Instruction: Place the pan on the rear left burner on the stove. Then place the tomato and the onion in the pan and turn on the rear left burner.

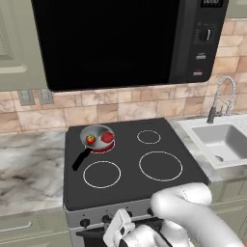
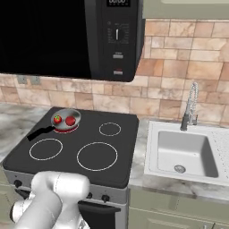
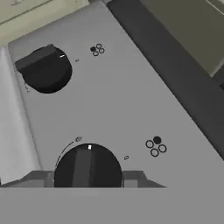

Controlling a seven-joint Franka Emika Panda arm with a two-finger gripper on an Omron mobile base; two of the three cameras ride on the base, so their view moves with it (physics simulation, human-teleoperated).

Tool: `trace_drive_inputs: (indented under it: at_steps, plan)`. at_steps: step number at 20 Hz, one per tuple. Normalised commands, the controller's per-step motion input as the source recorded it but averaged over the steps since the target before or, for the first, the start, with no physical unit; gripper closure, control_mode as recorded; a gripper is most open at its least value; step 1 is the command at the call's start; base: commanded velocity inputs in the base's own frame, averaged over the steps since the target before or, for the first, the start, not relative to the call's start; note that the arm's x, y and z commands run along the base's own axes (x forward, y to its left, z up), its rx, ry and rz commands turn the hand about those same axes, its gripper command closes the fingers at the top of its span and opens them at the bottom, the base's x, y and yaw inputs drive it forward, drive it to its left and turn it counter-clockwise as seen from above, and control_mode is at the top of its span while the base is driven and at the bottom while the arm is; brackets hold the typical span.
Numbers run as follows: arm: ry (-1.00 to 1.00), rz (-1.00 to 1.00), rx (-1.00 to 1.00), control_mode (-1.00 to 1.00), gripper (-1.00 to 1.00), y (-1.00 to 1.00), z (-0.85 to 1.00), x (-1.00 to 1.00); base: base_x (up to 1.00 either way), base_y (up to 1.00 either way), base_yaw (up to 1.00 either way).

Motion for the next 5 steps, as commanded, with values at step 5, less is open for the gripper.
trace_drive_inputs:
  at_steps: [5]
  plan:
    - [-0.08,0.23,-0.75,-1.0,1.0,0.43,-0.03,-0.37,0.0,0.0,0.0]
